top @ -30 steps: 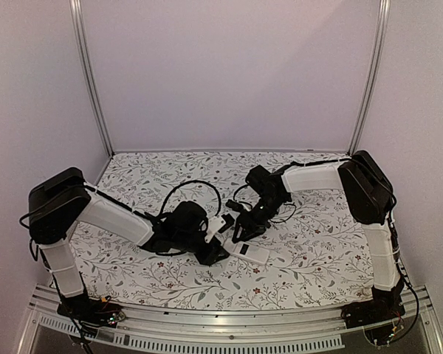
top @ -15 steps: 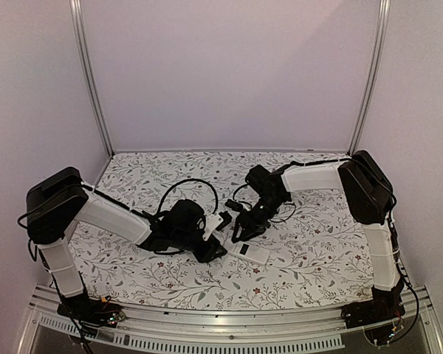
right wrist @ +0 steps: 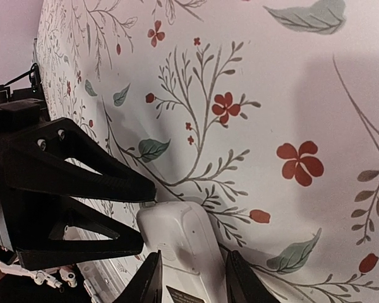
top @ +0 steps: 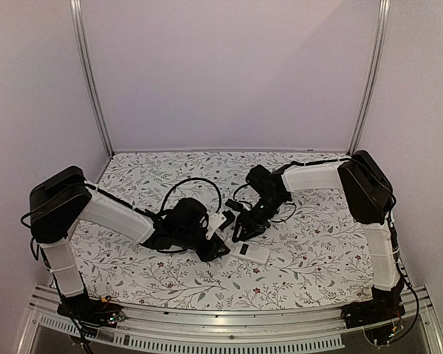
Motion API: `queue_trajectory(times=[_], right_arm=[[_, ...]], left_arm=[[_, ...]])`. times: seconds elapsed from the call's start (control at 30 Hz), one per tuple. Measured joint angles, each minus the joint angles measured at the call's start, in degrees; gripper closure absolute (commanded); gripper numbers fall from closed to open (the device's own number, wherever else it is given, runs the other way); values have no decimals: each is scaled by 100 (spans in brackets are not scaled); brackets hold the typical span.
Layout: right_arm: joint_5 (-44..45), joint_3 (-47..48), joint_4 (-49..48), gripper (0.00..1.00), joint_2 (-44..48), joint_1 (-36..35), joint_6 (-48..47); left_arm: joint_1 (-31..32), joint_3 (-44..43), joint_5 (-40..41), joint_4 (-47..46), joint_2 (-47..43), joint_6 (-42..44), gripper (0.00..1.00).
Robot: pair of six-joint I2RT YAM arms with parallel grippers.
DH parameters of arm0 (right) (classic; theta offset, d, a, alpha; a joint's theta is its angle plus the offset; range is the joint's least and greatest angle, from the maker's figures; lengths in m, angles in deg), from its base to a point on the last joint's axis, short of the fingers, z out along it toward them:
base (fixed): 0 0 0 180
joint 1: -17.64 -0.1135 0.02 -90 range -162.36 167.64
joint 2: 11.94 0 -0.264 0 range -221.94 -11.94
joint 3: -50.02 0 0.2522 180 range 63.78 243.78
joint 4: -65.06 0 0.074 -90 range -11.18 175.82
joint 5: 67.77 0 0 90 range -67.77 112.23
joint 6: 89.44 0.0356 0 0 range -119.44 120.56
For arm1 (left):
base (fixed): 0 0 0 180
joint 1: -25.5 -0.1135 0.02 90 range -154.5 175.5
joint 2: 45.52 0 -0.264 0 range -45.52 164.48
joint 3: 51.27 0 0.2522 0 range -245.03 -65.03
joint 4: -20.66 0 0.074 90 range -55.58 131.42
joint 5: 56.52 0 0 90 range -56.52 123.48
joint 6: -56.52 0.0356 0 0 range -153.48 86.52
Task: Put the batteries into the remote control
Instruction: Load the battery cover onto the remote control without the battery cover.
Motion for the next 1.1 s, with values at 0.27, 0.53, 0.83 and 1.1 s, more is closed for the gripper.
queue_trajectory(times=[0.27, 0.53, 0.83, 1.1], right_arm=[[76, 0, 9, 69, -2, 7, 2], [210, 33, 85, 69, -39, 4, -9], [426, 33, 170, 51, 192, 22, 50], [1016, -743, 101, 51, 1580, 286, 437]], left_arm=[[0, -129, -44, 105, 70, 42, 62], [0, -133, 17, 214, -4, -35, 48], [-4, -457, 350, 839, -448, -304, 49], [-7, -962, 485, 1377, -289, -634, 53]])
